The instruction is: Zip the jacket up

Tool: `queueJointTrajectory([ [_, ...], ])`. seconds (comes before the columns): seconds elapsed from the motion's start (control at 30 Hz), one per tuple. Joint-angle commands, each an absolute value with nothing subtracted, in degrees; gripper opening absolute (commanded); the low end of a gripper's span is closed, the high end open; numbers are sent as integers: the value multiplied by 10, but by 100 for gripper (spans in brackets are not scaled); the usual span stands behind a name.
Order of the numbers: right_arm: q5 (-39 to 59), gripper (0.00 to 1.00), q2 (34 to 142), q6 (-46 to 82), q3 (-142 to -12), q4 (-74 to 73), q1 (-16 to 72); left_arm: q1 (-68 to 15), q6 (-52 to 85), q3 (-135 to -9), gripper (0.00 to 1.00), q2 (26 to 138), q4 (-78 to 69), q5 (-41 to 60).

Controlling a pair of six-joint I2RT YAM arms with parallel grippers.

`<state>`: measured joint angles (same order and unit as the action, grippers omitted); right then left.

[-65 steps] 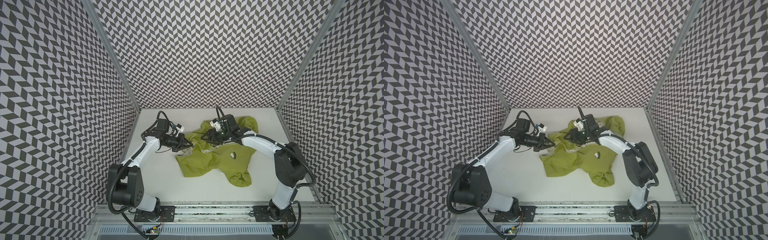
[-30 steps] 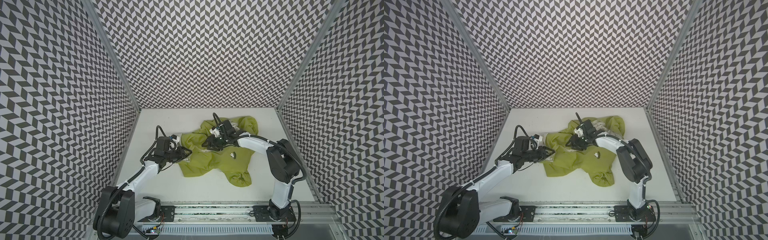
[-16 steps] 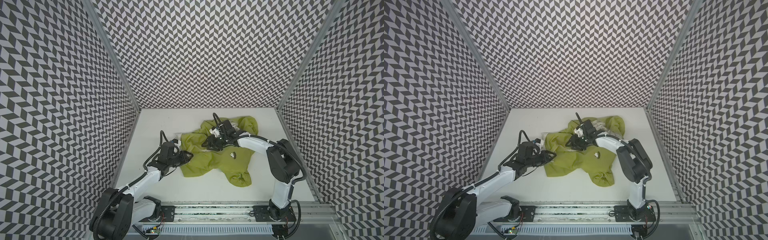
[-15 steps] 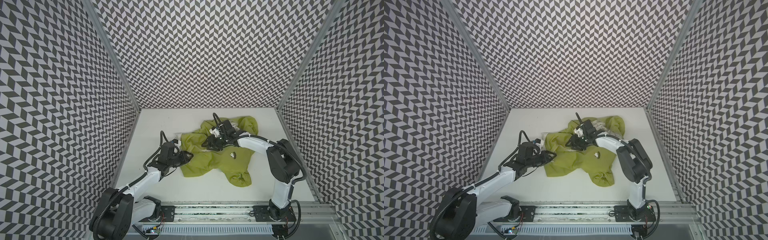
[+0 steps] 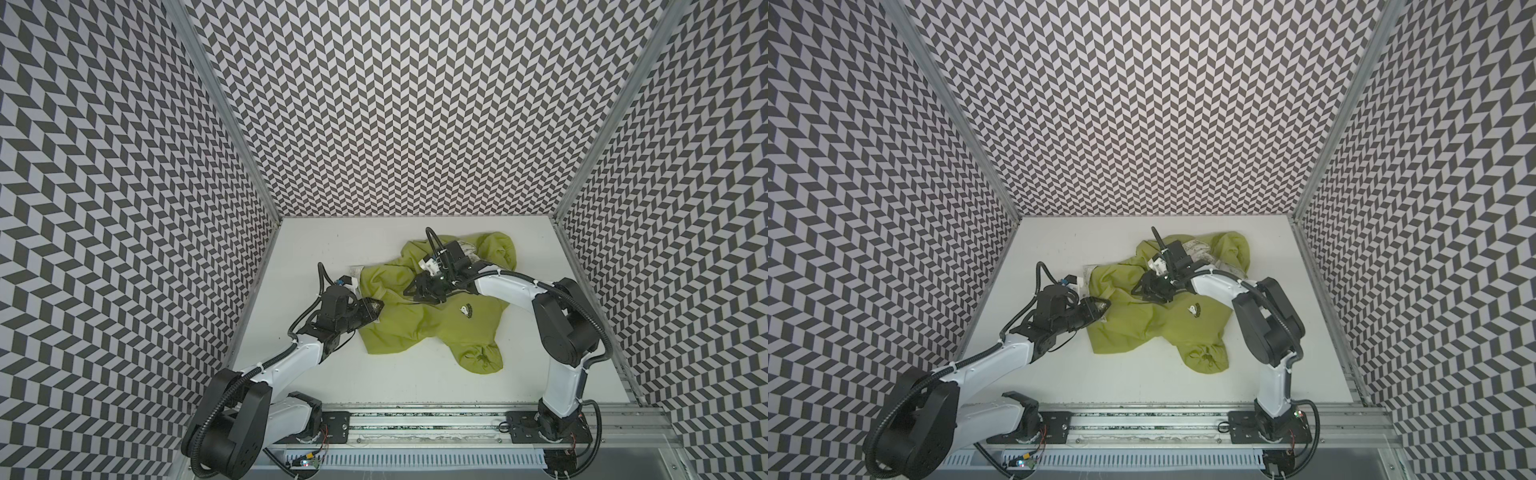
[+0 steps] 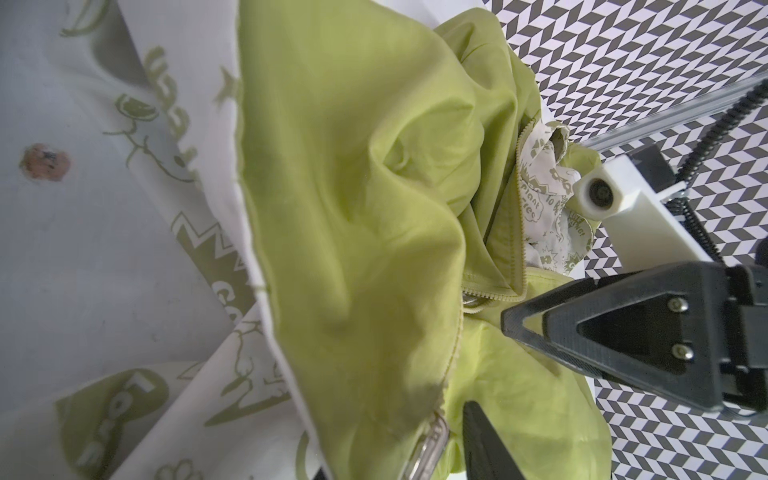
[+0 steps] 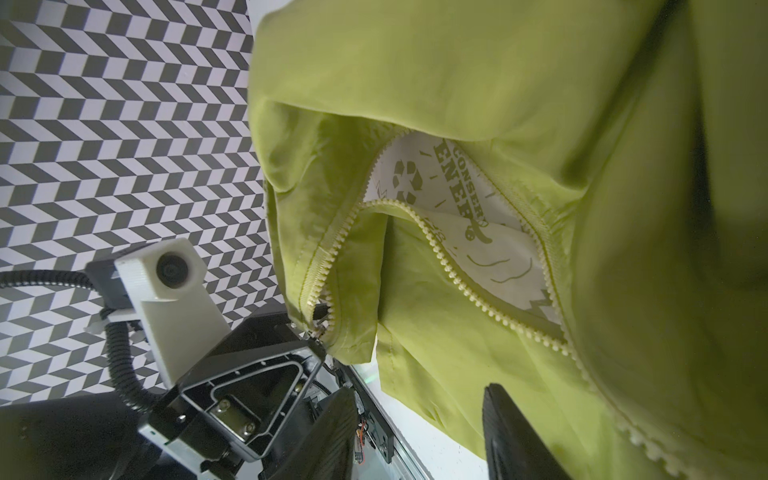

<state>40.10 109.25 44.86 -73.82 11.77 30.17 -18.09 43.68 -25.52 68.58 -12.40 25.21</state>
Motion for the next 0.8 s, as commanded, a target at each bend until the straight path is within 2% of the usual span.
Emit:
queueJointTrajectory([
  [0.0,407,49,1078,446,-733,108,304,-182,440,-262,37,686,-151,233],
  [0.2,408,49,1076,447,-733,107,304,-180,448,-258,29,673,-171,226],
  [0.5,411,49,1068,449,-737,108,305,-172,467,-257,13,691,-207,274],
  [0.67,421,49,1057,438,-750,120,304,-159,482,-262,3,696,-219,321],
  [0.77,433,49,1048,430,-760,124,304,-144,497,-275,0,698,-216,370],
])
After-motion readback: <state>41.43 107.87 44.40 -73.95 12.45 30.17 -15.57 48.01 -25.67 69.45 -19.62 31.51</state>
